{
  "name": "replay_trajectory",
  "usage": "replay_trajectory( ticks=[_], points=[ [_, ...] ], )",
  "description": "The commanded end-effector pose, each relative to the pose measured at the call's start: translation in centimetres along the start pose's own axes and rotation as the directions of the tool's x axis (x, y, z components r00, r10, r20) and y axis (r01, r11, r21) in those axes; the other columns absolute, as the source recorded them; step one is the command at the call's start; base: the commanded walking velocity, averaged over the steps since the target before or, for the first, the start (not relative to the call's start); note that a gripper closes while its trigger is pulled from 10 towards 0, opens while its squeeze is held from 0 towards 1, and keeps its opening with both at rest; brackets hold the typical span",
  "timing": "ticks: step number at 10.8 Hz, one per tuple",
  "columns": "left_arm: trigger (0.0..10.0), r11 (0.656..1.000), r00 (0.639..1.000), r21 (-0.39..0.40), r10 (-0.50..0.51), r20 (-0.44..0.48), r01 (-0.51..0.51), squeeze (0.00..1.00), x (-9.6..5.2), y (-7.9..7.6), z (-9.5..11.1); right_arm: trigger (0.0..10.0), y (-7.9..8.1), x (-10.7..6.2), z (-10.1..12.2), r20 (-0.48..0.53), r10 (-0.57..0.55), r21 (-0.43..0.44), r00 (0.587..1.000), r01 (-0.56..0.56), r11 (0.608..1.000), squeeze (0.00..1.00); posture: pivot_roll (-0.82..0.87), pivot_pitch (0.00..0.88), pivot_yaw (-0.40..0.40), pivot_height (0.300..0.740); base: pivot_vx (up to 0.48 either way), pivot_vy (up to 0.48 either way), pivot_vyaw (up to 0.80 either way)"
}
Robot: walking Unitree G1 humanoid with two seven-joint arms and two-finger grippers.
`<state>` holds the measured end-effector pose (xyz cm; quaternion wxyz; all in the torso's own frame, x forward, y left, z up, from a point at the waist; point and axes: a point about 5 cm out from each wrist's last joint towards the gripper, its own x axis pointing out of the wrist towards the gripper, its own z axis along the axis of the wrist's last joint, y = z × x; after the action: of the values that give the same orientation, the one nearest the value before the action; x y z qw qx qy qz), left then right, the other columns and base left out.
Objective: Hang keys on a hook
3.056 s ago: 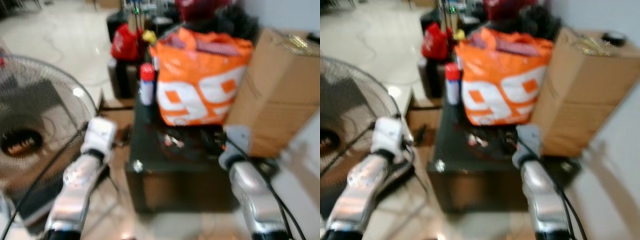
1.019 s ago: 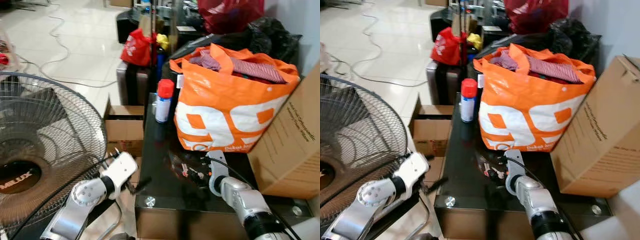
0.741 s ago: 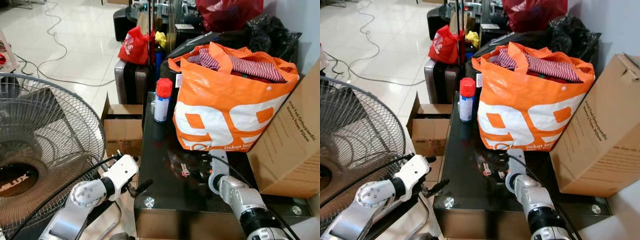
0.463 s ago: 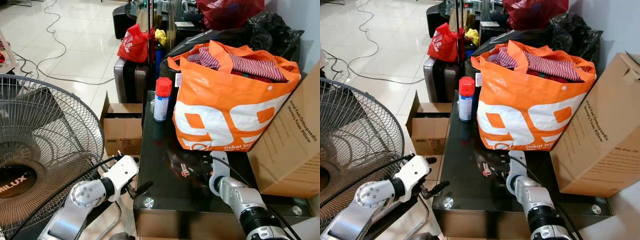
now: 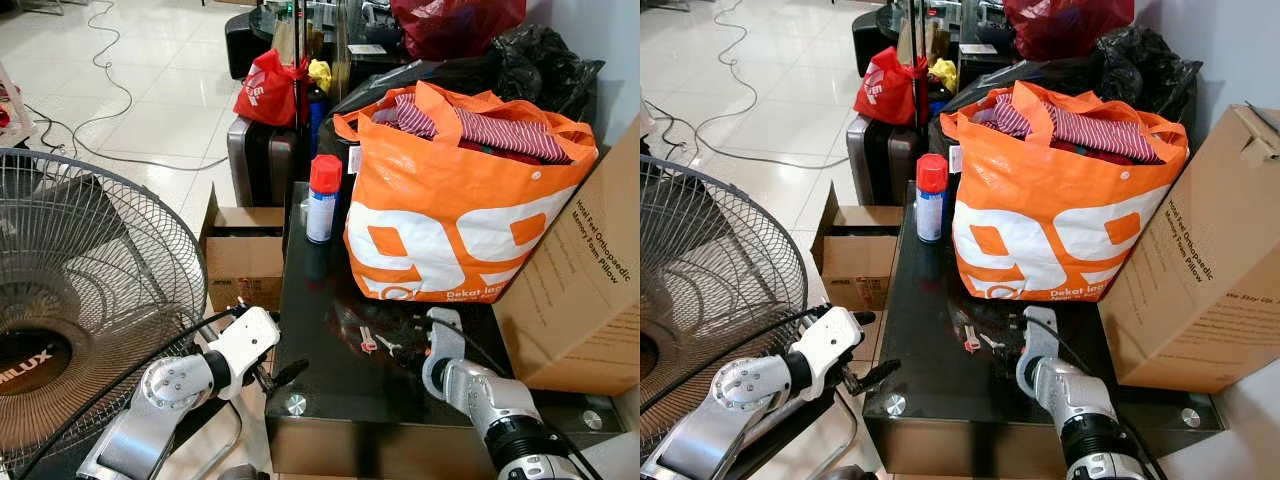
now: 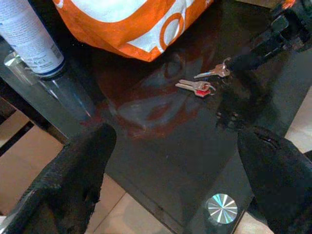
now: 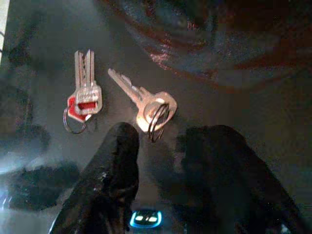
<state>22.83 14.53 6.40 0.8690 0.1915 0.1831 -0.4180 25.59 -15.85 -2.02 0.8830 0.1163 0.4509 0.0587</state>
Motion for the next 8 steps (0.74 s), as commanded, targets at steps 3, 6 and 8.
replay_trajectory(
  ticks=[3, 6, 8],
  points=[
    [10.0, 1.0, 1.0, 0.011, -0.019, 0.01, 0.019, 0.64, 0.22, -0.1, 0.67, 0.0, 0.23, 0.08, 0.16, 0.009, 0.005, 0.051, 1.0, -0.006, 0.999, 0.0, -0.01, 0.002, -0.042, 0.74, 0.0, 0.0, 0.0],
    [10.0, 1.0, 1.0, 0.01, -0.026, 0.0, 0.026, 0.64, 0.1, 0.01, 0.43, 0.0, 0.47, 0.42, -0.15, 0.005, -0.004, 0.1, 1.0, 0.004, 0.995, 0.0, -0.01, 0.014, -0.037, 0.74, 0.0, 0.0, 0.0],
    [10.0, 0.999, 0.999, 0.012, -0.03, -0.009, 0.031, 0.64, -0.12, 0.09, 0.22, 0.0, 0.58, 0.72, -0.46, 0.003, -0.024, 0.124, 1.0, 0.023, 0.992, 0.0, 0.0, 0.025, -0.031, 0.74, 0.0, 0.0, 0.0]
  ],
)
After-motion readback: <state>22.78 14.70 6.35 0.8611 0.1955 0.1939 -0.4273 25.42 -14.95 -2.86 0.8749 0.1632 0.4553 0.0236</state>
